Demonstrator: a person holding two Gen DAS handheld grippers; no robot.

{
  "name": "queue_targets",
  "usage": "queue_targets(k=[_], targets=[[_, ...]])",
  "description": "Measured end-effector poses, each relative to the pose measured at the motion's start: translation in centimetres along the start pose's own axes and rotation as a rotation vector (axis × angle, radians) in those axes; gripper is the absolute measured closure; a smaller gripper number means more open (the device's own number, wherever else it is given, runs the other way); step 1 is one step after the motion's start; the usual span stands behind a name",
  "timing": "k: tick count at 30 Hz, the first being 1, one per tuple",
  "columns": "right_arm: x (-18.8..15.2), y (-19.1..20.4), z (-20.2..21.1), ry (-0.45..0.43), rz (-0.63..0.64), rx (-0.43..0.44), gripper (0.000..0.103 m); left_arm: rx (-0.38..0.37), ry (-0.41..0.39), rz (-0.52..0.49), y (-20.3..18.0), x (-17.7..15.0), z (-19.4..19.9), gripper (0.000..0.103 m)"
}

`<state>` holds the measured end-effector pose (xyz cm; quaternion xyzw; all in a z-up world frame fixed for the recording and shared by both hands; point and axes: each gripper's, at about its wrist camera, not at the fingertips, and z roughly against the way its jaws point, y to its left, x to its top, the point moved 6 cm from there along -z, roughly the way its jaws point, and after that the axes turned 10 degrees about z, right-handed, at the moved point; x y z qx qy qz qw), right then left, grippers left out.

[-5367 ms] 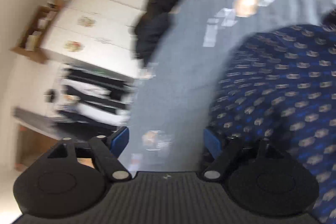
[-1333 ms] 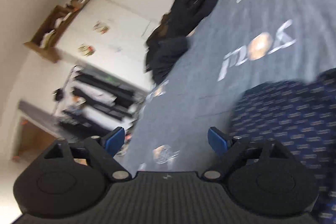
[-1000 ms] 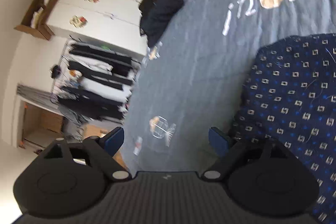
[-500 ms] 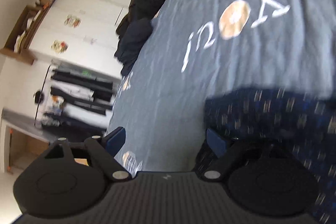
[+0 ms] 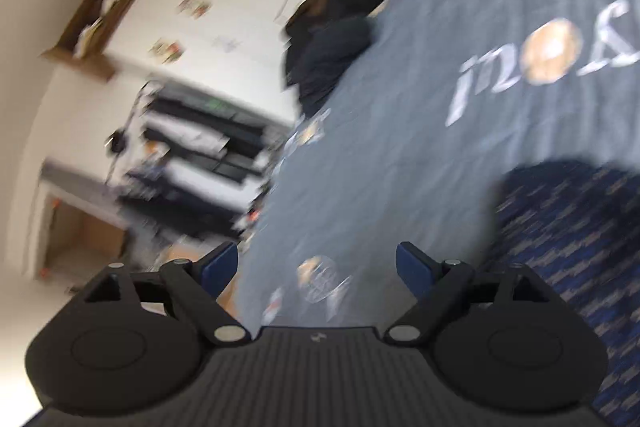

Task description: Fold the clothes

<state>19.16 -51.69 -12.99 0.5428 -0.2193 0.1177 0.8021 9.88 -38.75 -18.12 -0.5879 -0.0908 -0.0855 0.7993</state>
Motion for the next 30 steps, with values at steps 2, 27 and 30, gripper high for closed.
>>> queue_targets(k=[2,27,30], targets=[[-1.5,0.5,-1.4,0.086,0.016,0.000,0.017,0.022,0.003,0.035,1.1,0.2,-0.2,0.004],[-6.5,-1.7,-2.0,0.117,-0.122,-0.077,0.021,0.117,0.080,0.040,3.0,-1.0,-1.3,0.004],[-6.8,-1.6,-2.0,0.126,-0.096,-0.096,0.022,0.129,0.084,0.027,2.7,-1.0,-1.3,0.004]])
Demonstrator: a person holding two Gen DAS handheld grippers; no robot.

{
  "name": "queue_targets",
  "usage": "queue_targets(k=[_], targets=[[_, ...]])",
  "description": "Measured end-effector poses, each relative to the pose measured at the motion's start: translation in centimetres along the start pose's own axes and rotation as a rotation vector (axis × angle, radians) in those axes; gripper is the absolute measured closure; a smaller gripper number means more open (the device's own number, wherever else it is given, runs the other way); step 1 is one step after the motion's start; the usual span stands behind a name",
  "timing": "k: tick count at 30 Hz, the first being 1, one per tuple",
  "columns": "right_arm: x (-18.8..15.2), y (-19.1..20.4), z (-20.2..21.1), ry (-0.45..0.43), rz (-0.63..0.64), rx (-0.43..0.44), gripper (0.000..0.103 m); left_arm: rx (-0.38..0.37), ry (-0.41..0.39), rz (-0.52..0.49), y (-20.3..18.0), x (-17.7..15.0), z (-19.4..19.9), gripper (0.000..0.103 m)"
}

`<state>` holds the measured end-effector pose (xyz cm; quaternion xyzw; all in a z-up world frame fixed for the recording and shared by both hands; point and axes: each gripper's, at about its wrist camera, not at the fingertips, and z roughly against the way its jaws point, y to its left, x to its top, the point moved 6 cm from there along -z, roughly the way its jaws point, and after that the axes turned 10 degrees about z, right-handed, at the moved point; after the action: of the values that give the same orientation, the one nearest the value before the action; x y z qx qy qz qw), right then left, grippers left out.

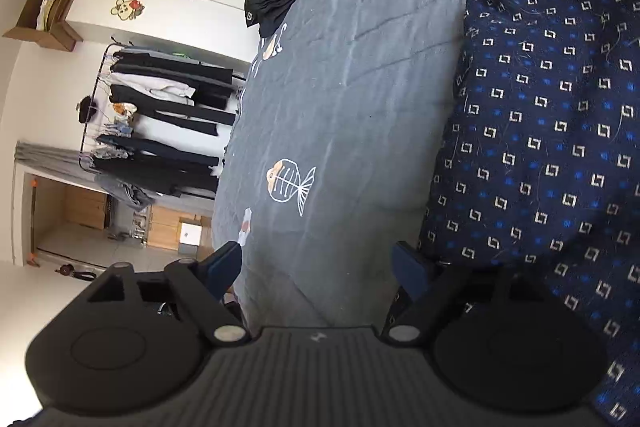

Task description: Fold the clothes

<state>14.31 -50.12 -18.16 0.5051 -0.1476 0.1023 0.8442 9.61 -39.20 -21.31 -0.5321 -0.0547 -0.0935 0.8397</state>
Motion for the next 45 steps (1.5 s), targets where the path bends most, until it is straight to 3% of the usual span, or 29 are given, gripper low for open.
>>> queue_targets(k=[6,10,14,21,26,30,33,35,40,45], targets=[[0.0,1.2,1.9,-0.062,-0.015,0.043,0.019,-0.067,0.003,-0.058,-2.7,0.0,1.5,0.003],[-1.2,1.6,2.5,-0.050,-0.021,0.056,0.017,-0.023,0.049,-0.014,-0.8,-0.5,0.4,0.003],[-1.7,0.6,2.5,-0.089,-0.050,0.055,0.017,-0.034,0.061,-0.007,-0.2,-1.7,0.5,0.003],[2.4,-1.3,3.1,-0.208,-0.098,0.013,0.017,-0.039,0.080,-0.006,-0.7,-4.0,0.9,0.002],[5.7,-4.2,2.3,-0.253,-0.151,-0.040,0.017,0.032,0.169,-0.051,0.0,-6.6,0.7,0.001],[7.7,-5.8,2.0,-0.279,-0.168,-0.099,0.017,0.049,0.180,-0.068,0.2,-7.2,1.4,0.001],[8.5,-5.1,3.3,-0.310,-0.135,-0.133,0.017,0.043,0.206,-0.071,-0.5,-6.9,1.7,0.001],[8.7,-3.9,4.5,-0.333,-0.091,-0.158,0.017,0.020,0.218,-0.140,-2.0,-7.0,2.1,0.001],[6.6,-0.5,8.2,-0.318,0.041,-0.264,0.017,-0.049,0.113,-0.289,-6.4,-5.9,4.7,0.001],[0.2,0.6,10.6,-0.266,0.051,-0.244,0.016,-0.024,-0.036,-0.264,-6.7,-3.2,7.5,0.001]])
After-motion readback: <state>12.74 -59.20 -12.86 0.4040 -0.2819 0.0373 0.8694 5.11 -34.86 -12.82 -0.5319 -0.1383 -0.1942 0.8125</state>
